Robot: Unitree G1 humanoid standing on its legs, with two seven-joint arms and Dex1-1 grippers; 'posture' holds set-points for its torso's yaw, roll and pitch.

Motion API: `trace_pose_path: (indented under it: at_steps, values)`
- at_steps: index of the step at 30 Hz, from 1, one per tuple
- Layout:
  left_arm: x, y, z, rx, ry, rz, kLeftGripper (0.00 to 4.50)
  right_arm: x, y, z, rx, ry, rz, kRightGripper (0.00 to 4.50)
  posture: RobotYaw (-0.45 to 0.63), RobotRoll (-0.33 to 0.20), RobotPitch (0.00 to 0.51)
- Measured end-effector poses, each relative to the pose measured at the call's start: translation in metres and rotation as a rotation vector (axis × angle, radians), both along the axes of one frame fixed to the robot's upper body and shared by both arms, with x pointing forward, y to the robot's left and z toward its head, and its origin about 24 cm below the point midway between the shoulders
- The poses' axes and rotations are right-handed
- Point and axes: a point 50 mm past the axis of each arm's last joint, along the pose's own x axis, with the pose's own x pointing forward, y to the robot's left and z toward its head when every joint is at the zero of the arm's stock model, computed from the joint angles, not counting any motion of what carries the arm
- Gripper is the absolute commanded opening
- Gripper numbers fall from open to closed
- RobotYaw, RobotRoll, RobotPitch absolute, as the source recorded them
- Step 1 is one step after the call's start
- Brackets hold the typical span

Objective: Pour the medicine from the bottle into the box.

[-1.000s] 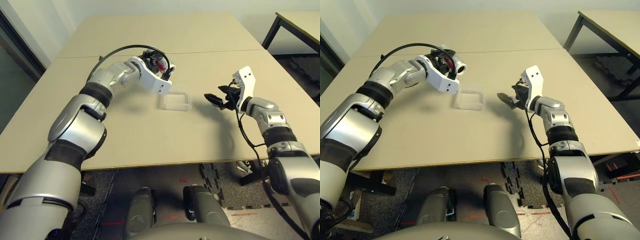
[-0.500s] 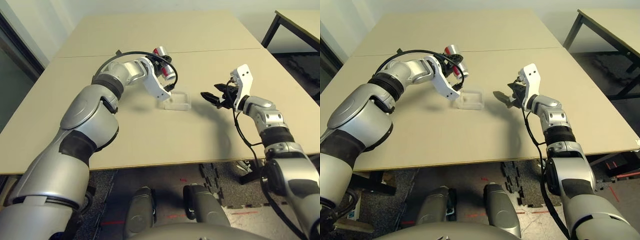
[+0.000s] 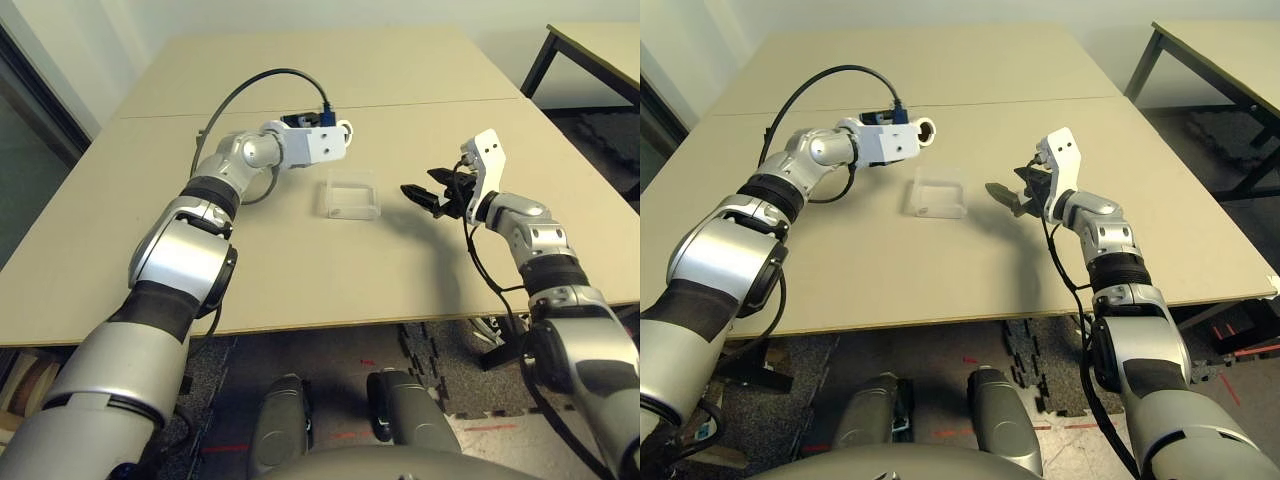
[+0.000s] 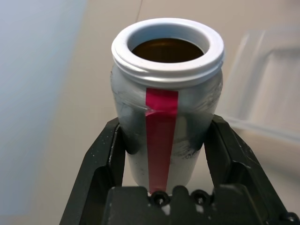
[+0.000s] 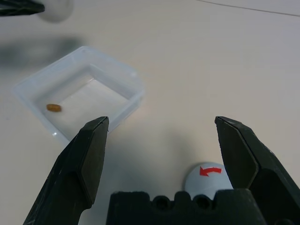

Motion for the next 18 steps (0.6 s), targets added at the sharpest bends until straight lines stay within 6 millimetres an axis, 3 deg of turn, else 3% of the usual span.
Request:
trace_pose_path:
  at_steps: [5,18]
  values:
    - [-0.002,0.014,-0.008,-0.230,0.104,0.058,2.66,-0.003,0.008,0.015,0.018,-0.040,0.079,4.50,-0.11,0.000,0.060]
    - [-0.018,0.042,-0.044,-0.531,0.177,0.212,2.66,-0.020,0.026,0.029,-0.029,-0.038,0.267,4.50,-0.11,0.000,0.110]
